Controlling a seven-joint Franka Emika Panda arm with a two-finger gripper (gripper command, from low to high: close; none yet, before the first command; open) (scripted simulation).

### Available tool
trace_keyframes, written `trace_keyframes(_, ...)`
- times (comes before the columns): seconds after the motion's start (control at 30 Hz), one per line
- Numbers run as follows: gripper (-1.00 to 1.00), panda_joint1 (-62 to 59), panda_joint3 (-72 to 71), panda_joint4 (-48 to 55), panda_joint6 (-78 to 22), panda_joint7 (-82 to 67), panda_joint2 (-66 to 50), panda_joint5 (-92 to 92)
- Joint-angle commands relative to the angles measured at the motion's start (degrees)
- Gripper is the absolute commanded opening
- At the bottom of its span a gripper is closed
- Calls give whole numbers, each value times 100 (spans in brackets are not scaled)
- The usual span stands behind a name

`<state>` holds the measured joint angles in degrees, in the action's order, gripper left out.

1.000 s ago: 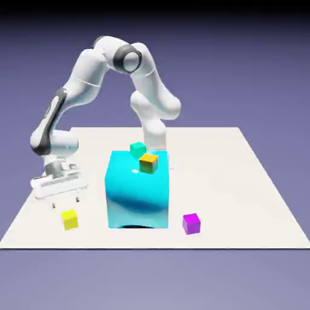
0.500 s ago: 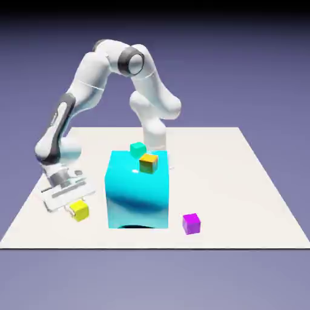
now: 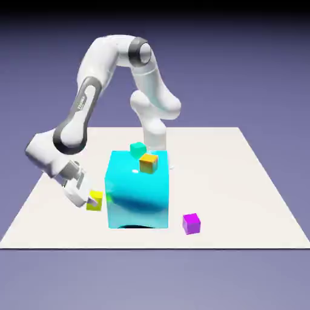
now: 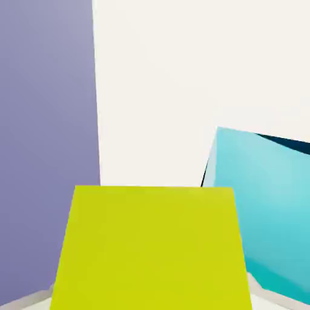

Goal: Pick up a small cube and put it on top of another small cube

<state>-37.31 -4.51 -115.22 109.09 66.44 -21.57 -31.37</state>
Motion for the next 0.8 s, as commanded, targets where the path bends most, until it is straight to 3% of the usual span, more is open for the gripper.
trace_keyframes(0.0, -100, -31, -96, 58, -46, -30, 49, 266)
trace_keyframes(0.23, -100, -151, -777, 496, -403, -298, 317, 2010)
trace_keyframes(0.77, -100, 3129, -2357, 2597, -3093, -1639, -1981, 5392)
